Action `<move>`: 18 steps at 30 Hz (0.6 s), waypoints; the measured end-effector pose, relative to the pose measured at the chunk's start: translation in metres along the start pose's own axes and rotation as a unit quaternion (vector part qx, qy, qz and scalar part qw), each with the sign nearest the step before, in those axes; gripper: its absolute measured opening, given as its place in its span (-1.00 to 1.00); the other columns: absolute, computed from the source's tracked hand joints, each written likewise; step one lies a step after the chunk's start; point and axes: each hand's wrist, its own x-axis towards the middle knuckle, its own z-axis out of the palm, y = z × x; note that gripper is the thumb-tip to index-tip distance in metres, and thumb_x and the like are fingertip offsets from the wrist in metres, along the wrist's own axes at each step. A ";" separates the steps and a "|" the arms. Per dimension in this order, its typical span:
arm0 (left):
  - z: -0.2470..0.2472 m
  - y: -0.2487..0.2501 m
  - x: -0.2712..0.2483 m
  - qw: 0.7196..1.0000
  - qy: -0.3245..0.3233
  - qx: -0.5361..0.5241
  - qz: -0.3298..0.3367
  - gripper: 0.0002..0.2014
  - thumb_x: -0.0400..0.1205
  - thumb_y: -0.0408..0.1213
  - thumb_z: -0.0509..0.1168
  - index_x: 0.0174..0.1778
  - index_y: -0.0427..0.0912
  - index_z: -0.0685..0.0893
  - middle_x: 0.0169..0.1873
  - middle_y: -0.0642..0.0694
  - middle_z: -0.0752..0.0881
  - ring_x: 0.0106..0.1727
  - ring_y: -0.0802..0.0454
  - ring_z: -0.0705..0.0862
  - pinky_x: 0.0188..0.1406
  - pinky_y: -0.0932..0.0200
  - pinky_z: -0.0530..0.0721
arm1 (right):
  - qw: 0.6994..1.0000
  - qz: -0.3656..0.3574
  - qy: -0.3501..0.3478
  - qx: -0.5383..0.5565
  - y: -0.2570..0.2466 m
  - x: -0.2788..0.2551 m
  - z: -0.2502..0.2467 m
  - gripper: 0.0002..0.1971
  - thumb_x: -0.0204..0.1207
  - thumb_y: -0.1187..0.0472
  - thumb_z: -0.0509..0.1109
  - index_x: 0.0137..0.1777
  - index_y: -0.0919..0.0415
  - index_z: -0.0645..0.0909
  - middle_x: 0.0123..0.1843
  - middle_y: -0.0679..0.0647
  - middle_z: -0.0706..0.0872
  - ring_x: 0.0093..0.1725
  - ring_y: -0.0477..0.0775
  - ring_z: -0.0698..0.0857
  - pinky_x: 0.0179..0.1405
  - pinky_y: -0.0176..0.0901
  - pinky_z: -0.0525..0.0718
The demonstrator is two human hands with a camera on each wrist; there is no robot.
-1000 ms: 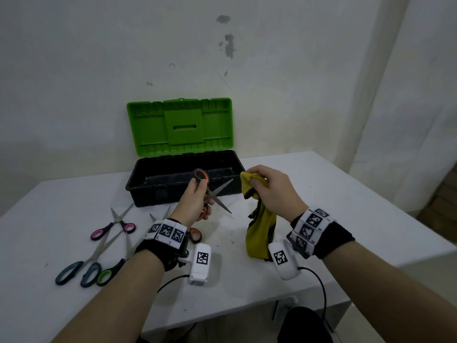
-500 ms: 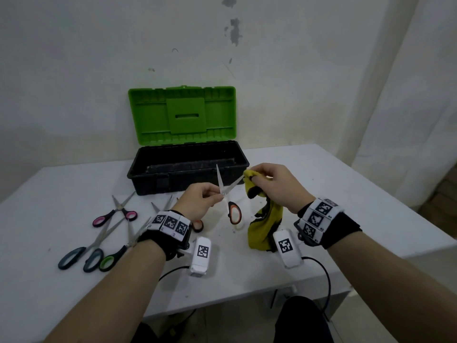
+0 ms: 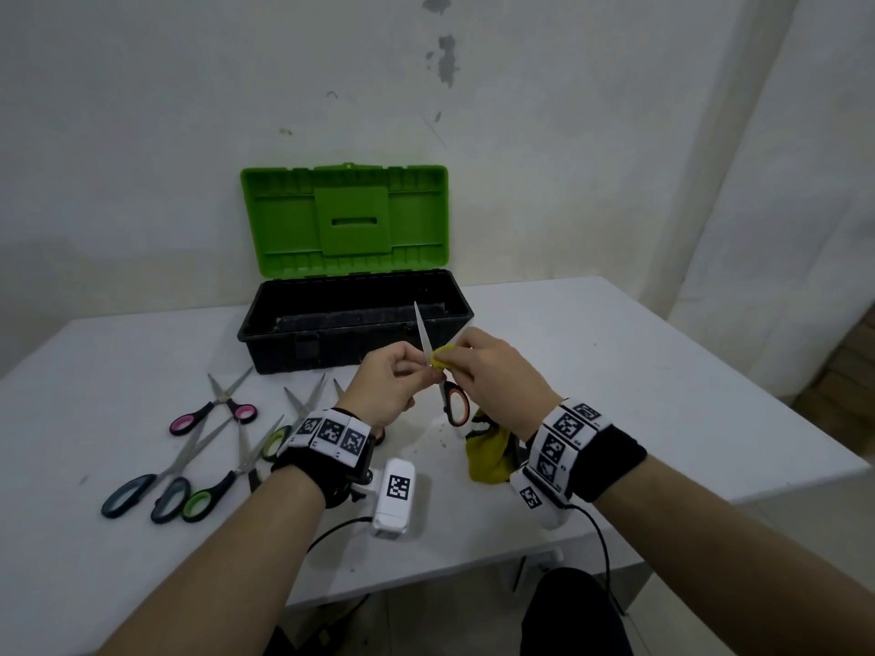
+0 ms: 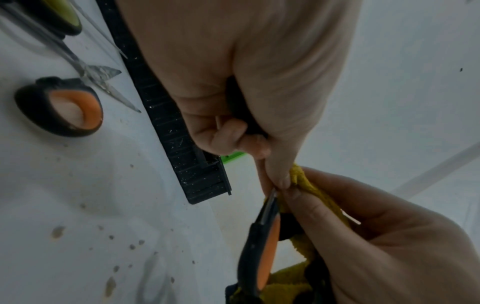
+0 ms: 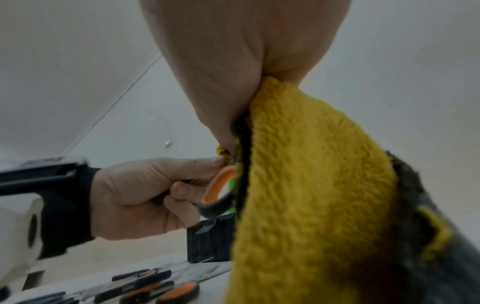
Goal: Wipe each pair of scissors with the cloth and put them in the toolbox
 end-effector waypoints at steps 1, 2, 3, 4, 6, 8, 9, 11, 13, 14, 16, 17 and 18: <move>-0.001 0.001 0.000 1.000 0.003 -0.003 0.003 -0.83 0.57 -0.40 0.49 -0.10 -0.34 0.61 -0.36 -0.10 0.78 -0.57 0.20 0.47 -0.59 0.29 0.42 | 1.000 0.006 0.006 -0.007 0.002 0.002 -0.001 -0.79 0.59 0.35 0.34 0.13 0.18 0.75 -0.05 0.12 0.61 -0.23 0.17 0.63 -0.34 0.02 0.64; -0.002 0.002 0.000 1.000 0.003 -0.001 0.005 -0.83 0.57 -0.39 0.49 -0.13 -0.31 0.60 -0.33 -0.13 0.80 -0.56 0.20 0.47 -0.59 0.29 0.42 | 0.999 0.029 0.015 -0.009 0.006 0.004 -0.005 -0.77 0.59 0.35 0.33 0.14 0.17 0.75 -0.03 0.13 0.60 -0.22 0.17 0.63 -0.31 0.03 0.64; -0.003 0.002 0.000 1.000 -0.001 0.009 0.008 -0.83 0.58 -0.38 0.49 -0.14 -0.28 0.60 -0.28 -0.18 0.82 -0.55 0.19 0.49 -0.58 0.31 0.42 | 0.997 0.068 0.026 -0.005 0.011 0.006 -0.009 -0.76 0.60 0.34 0.31 0.17 0.15 0.74 -0.01 0.13 0.58 -0.19 0.16 0.62 -0.24 0.04 0.65; -0.004 0.001 0.000 1.000 -0.007 0.021 0.009 -0.84 0.58 -0.36 0.49 -0.15 -0.25 0.60 -0.23 -0.21 0.84 -0.53 0.19 0.51 -0.58 0.32 0.43 | 0.994 0.107 0.039 0.001 0.016 0.007 -0.014 -0.75 0.62 0.32 0.29 0.19 0.13 0.73 0.00 0.12 0.57 -0.15 0.15 0.61 -0.17 0.04 0.65; -0.006 0.001 0.001 0.999 -0.010 0.042 0.006 -0.84 0.58 -0.33 0.50 -0.15 -0.21 0.61 -0.20 -0.21 0.84 -0.52 0.22 0.54 -0.56 0.33 0.44 | 0.989 0.124 0.078 0.021 0.020 0.008 -0.020 -0.76 0.63 0.30 0.30 0.19 0.14 0.74 -0.03 0.11 0.58 -0.15 0.12 0.60 -0.13 0.02 0.65; -0.007 0.003 0.002 0.999 -0.012 0.050 0.005 -0.84 0.58 -0.32 0.50 -0.15 -0.20 0.62 -0.23 -0.17 0.84 -0.52 0.24 0.54 -0.55 0.32 0.45 | 0.994 0.073 0.071 0.028 0.012 0.006 -0.019 -0.78 0.61 0.31 0.33 0.17 0.16 0.73 -0.04 0.11 0.60 -0.19 0.11 0.61 -0.17 0.01 0.65; -0.006 0.003 0.002 0.998 -0.019 0.053 0.009 -0.85 0.58 -0.32 0.49 -0.14 -0.21 0.63 -0.25 -0.16 0.83 -0.52 0.24 0.54 -0.54 0.32 0.45 | 0.998 0.048 0.042 0.023 0.005 0.005 -0.016 -0.79 0.62 0.29 0.32 0.18 0.16 0.73 -0.03 0.11 0.59 -0.20 0.12 0.61 -0.20 0.01 0.64; -0.004 0.005 0.003 0.997 -0.035 0.064 0.020 -0.88 0.60 -0.33 0.48 -0.11 -0.22 0.64 -0.24 -0.18 0.83 -0.48 0.25 0.56 -0.52 0.33 0.46 | 1.000 0.025 -0.016 0.001 -0.005 0.002 -0.009 -0.79 0.66 0.25 0.28 0.19 0.14 0.71 -0.01 0.12 0.57 -0.21 0.15 0.60 -0.25 0.01 0.61; -0.004 0.005 0.002 0.996 -0.040 0.081 0.025 -0.88 0.61 -0.32 0.47 -0.12 -0.21 0.65 -0.25 -0.17 0.83 -0.47 0.25 0.56 -0.50 0.33 0.47 | 0.998 0.039 -0.033 -0.022 -0.002 0.004 -0.008 -0.78 0.68 0.24 0.25 0.20 0.13 0.69 0.03 0.12 0.55 -0.18 0.18 0.61 -0.24 -0.01 0.59; -0.006 0.004 0.002 0.995 -0.039 0.086 0.026 -0.87 0.61 -0.31 0.47 -0.13 -0.20 0.64 -0.28 -0.15 0.82 -0.48 0.25 0.55 -0.51 0.34 0.47 | 0.997 0.061 -0.030 -0.029 0.003 0.007 -0.010 -0.77 0.68 0.25 0.24 0.22 0.13 0.69 0.05 0.12 0.55 -0.15 0.19 0.63 -0.21 -0.02 0.60; -0.008 0.002 0.001 0.995 -0.037 0.090 0.026 -0.85 0.61 -0.30 0.48 -0.17 -0.18 0.62 -0.31 -0.11 0.81 -0.51 0.25 0.53 -0.53 0.33 0.47 | 0.992 0.121 -0.011 -0.028 0.015 0.012 -0.018 -0.75 0.69 0.25 0.22 0.24 0.15 0.69 0.06 0.13 0.55 -0.11 0.21 0.64 -0.14 0.01 0.63; -0.009 0.002 0.000 0.995 -0.036 0.088 0.022 -0.85 0.61 -0.31 0.47 -0.18 -0.17 0.62 -0.29 -0.12 0.82 -0.52 0.26 0.53 -0.53 0.33 0.46 | 0.990 0.141 0.006 -0.023 0.019 0.013 -0.022 -0.75 0.69 0.24 0.22 0.24 0.16 0.69 0.05 0.13 0.55 -0.11 0.21 0.65 -0.12 0.03 0.65; -0.009 0.002 0.000 0.996 -0.031 0.082 0.017 -0.86 0.61 -0.31 0.47 -0.17 -0.18 0.62 -0.25 -0.15 0.83 -0.53 0.26 0.53 -0.54 0.32 0.46 | 0.989 0.144 0.024 -0.015 0.021 0.013 -0.024 -0.75 0.69 0.24 0.23 0.23 0.16 0.70 0.03 0.12 0.56 -0.11 0.21 0.64 -0.12 0.06 0.66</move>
